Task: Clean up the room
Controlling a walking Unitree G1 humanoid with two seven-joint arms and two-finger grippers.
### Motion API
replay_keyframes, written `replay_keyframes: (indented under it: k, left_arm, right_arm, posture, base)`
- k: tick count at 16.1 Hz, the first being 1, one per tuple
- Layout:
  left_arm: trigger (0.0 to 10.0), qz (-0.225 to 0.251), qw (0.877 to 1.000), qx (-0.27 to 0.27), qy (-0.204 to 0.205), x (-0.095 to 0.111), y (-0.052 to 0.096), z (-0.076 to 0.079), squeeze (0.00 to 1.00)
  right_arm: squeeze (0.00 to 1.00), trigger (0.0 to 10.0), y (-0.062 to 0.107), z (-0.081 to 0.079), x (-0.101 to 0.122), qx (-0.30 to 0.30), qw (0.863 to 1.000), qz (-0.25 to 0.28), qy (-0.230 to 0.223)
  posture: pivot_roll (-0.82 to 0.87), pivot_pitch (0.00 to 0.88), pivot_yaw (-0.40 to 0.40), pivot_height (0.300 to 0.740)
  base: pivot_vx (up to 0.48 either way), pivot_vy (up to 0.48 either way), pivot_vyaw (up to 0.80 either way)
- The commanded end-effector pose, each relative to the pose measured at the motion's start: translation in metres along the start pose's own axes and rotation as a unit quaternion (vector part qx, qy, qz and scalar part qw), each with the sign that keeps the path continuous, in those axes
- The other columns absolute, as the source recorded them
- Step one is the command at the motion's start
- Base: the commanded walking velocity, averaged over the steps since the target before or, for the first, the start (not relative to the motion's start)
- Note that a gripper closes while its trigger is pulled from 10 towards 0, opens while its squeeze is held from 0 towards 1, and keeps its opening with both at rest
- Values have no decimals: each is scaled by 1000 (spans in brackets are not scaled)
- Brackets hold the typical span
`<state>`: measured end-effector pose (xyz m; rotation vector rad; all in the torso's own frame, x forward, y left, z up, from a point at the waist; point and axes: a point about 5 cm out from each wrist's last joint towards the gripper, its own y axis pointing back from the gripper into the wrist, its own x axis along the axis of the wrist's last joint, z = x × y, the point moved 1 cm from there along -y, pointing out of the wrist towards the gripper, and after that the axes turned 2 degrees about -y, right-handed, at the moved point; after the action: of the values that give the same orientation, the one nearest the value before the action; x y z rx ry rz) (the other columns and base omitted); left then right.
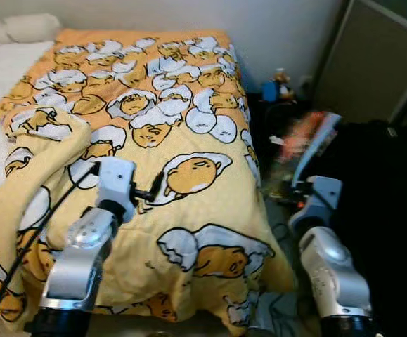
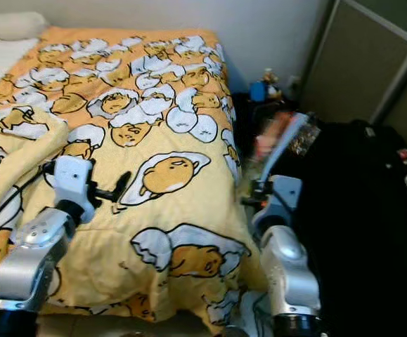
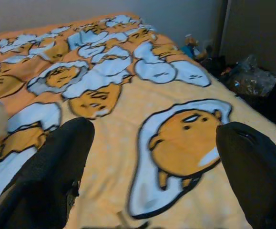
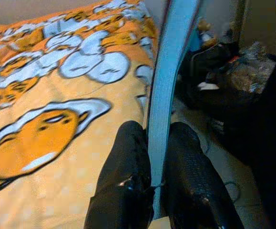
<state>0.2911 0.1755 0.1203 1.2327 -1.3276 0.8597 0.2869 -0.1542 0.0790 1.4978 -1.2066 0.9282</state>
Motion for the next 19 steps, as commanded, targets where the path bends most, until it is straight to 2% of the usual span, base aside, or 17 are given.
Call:
replay_keyframes:
  k: [1,12,14,19]
  left_arm:
    - [10000,1,1000,7,-2,1,-1,-1,94]
    - [10000,-3,1000,17,-2,1,-4,-4,102]
    - [10000,-2,1000,17,-3,1,-5,-5,102]
    - [10000,-2,1000,21,-8,2,-5,-9,102]
  right_arm:
    - [0,10000,-4,-5,14,12,1000,24,7]
    - [0,10000,-7,-9,17,11,1000,15,0]
    - [0,10000,-7,-9,16,11,1000,9,-1]
    - [0,10000,-9,-13,21,12,1000,14,1]
  posture:
    - [-59,0,30,740]
    - [-62,0,25,740]
    - [-62,0,25,740]
    - [-55,0,25,740]
  base:
    - [0,322,0]
    - [0,356,0]
    - [0,371,-800]
    - [0,392,0]
